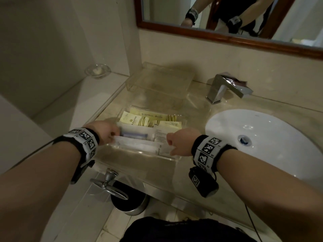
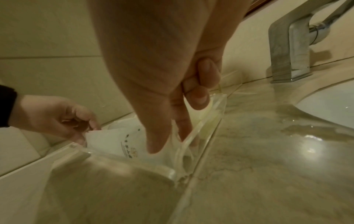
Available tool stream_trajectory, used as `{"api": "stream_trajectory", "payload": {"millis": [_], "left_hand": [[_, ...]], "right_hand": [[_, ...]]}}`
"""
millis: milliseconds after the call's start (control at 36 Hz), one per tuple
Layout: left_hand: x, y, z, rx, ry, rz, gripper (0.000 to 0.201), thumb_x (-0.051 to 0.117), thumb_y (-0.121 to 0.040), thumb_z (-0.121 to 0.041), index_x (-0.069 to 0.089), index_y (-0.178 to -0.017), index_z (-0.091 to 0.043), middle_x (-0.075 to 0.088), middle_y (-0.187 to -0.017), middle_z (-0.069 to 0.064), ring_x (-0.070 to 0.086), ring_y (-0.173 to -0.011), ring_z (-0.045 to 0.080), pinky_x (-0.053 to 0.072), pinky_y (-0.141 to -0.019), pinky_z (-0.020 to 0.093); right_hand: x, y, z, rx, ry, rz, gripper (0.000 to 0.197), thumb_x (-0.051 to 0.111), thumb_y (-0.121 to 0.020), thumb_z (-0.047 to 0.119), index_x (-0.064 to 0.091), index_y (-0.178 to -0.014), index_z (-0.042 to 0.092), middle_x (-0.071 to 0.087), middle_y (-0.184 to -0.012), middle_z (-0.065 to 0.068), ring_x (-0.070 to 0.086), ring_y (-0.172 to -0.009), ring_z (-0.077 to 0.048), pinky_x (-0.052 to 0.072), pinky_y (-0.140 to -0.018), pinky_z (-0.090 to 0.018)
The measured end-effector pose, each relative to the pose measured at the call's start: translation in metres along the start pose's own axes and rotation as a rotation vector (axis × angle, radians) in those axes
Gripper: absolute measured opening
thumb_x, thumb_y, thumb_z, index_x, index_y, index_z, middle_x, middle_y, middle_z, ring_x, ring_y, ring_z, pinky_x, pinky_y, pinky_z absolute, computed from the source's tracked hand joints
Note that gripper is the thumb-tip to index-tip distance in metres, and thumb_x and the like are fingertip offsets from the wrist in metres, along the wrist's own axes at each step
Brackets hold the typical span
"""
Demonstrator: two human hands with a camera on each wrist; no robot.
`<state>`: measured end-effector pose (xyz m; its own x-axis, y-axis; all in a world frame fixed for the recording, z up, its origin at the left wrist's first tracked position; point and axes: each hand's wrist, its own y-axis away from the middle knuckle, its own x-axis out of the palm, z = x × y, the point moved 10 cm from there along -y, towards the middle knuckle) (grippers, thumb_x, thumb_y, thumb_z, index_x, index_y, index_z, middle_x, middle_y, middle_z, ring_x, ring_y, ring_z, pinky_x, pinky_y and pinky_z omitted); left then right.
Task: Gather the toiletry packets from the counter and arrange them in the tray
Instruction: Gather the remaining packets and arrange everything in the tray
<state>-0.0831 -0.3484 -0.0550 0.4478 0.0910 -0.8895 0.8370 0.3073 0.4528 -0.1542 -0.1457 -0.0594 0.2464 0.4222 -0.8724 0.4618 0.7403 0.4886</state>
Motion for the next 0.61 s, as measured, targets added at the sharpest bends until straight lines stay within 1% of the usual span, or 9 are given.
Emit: {"api": "stream_trajectory", "payload": {"millis": [56, 83, 167, 250, 306, 417, 528, 556, 611], "left_hand": [[-0.002, -0.002, -0.001, -0.003, -0.026, -0.005, 0.023, 0.056, -0.086, -0.029, 0.062, -0.109, -0.026, 0.065, -0.114, 0.001, 0.061, -0.104, 0.023, 0.047, -0.091, 0.029], [-0.003, -0.003, 0.0, -0.007, -0.031, -0.003, 0.021, 0.057, -0.086, -0.031, 0.064, -0.106, -0.028, 0.066, -0.113, 0.001, 0.062, -0.103, 0.022, 0.048, -0.092, 0.03], [-0.002, -0.004, 0.004, -0.015, -0.058, 0.029, 0.019, 0.058, -0.085, -0.032, 0.066, -0.102, -0.031, 0.067, -0.112, -0.001, 0.062, -0.104, 0.021, 0.048, -0.091, 0.028], [-0.004, -0.004, 0.002, 0.001, -0.107, 0.04, 0.02, 0.056, -0.087, -0.03, 0.067, -0.104, -0.031, 0.067, -0.114, -0.001, 0.061, -0.106, 0.02, 0.046, -0.09, 0.027], [-0.005, -0.004, -0.003, 0.027, -0.139, 0.034, 0.021, 0.055, -0.087, -0.028, 0.067, -0.104, -0.03, 0.067, -0.114, -0.002, 0.061, -0.106, 0.02, 0.047, -0.09, 0.027], [-0.009, -0.003, -0.018, 0.136, -0.177, 0.008, 0.027, 0.06, -0.083, -0.031, 0.059, -0.11, -0.034, 0.062, -0.113, -0.006, 0.059, -0.102, 0.018, 0.048, -0.089, 0.028], [-0.008, -0.002, -0.038, 0.227, -0.191, -0.002, 0.034, 0.064, -0.08, -0.035, 0.057, -0.113, -0.036, 0.06, -0.115, -0.011, 0.057, -0.106, 0.015, 0.046, -0.092, 0.027], [-0.007, -0.002, -0.042, 0.236, -0.204, 0.003, 0.032, 0.064, -0.081, -0.034, 0.058, -0.113, -0.034, 0.06, -0.116, -0.01, 0.057, -0.107, 0.015, 0.046, -0.092, 0.027], [-0.006, -0.004, -0.046, 0.234, -0.222, 0.01, 0.029, 0.062, -0.082, -0.033, 0.06, -0.112, -0.031, 0.06, -0.118, -0.008, 0.057, -0.109, 0.016, 0.045, -0.093, 0.027]], "right_hand": [[0.0, 0.001, 0.002, -0.006, 0.016, -0.02, 0.01, 0.048, -0.094, 0.031, 0.046, -0.092, 0.021, 0.046, -0.073, 0.005, 0.05, -0.076, -0.021, 0.036, -0.054, -0.026], [-0.001, 0.001, 0.004, -0.012, 0.025, -0.027, 0.007, 0.045, -0.094, 0.026, 0.046, -0.089, 0.021, 0.043, -0.069, 0.006, 0.05, -0.075, -0.021, 0.034, -0.051, -0.025], [-0.003, 0.002, 0.011, -0.057, 0.053, -0.02, 0.01, 0.041, -0.094, 0.018, 0.046, -0.085, 0.02, 0.041, -0.067, 0.005, 0.046, -0.07, -0.019, 0.029, -0.048, -0.024], [-0.009, 0.003, 0.018, -0.089, 0.056, -0.051, 0.011, 0.04, -0.091, 0.015, 0.047, -0.083, 0.019, 0.042, -0.066, 0.004, 0.045, -0.068, -0.019, 0.03, -0.048, -0.024], [-0.009, 0.002, 0.022, -0.106, 0.049, -0.037, 0.01, 0.042, -0.088, 0.013, 0.049, -0.083, 0.018, 0.049, -0.072, 0.002, 0.049, -0.07, -0.021, 0.037, -0.051, -0.025], [-0.008, 0.001, 0.026, -0.112, 0.005, -0.029, 0.007, 0.048, -0.086, 0.018, 0.053, -0.092, 0.018, 0.059, -0.098, -0.003, 0.059, -0.081, -0.024, 0.05, -0.066, -0.034], [-0.008, 0.001, 0.026, -0.109, -0.021, -0.04, 0.033, 0.052, -0.089, 0.039, 0.047, -0.117, 0.022, 0.06, -0.108, -0.002, 0.061, -0.09, -0.025, 0.048, -0.068, -0.032], [-0.007, 0.0, 0.027, -0.104, -0.009, -0.041, 0.035, 0.051, -0.09, 0.04, 0.047, -0.12, 0.022, 0.06, -0.11, -0.002, 0.06, -0.091, -0.025, 0.046, -0.067, -0.031], [-0.007, -0.003, 0.029, -0.096, -0.002, -0.052, 0.027, 0.047, -0.094, 0.035, 0.051, -0.115, 0.02, 0.06, -0.11, -0.002, 0.058, -0.086, -0.023, 0.044, -0.065, -0.03]]}}
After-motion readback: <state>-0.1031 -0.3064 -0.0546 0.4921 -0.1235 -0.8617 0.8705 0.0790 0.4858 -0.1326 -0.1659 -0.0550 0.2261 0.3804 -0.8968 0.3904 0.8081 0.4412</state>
